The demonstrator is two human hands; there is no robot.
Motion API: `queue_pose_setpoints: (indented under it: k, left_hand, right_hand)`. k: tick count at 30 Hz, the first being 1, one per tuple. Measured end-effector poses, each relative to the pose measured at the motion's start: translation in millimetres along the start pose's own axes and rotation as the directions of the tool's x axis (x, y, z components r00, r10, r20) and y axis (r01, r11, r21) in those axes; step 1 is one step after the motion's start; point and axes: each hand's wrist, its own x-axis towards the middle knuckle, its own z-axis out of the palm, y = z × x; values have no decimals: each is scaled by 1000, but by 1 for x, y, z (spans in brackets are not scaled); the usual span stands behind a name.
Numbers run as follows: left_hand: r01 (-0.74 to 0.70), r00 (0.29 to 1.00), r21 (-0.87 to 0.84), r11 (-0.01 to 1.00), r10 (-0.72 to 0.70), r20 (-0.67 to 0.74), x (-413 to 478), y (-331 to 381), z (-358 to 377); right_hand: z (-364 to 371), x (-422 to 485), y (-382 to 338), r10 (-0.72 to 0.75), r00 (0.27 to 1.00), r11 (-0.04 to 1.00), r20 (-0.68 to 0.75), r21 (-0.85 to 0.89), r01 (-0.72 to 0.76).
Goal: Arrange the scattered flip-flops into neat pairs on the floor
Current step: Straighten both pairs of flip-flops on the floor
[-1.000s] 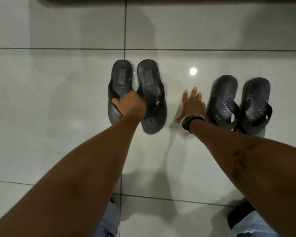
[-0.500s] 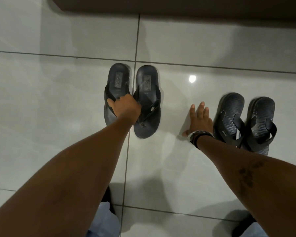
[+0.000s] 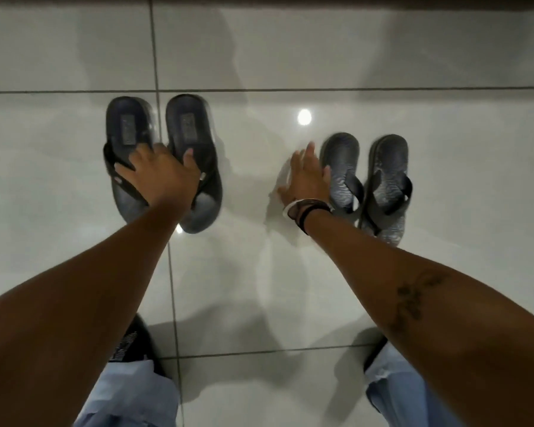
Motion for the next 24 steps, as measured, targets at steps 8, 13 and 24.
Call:
queue_pose_setpoints:
  k: [8, 13, 24]
  left_hand:
    - [-453, 808, -138, 881, 471, 354, -52, 127, 38]
    - [-381, 838, -77, 921, 380, 391, -66, 139, 59]
    - [-420, 825, -1, 907, 382, 416, -62, 142, 54]
  right_hand:
    - [-20, -6, 119, 579, 813, 811, -57, 135, -569]
    - [-13, 8, 132, 457, 888, 878, 48, 133, -460]
    - [-74, 51, 216, 413, 901, 910, -132, 94, -404]
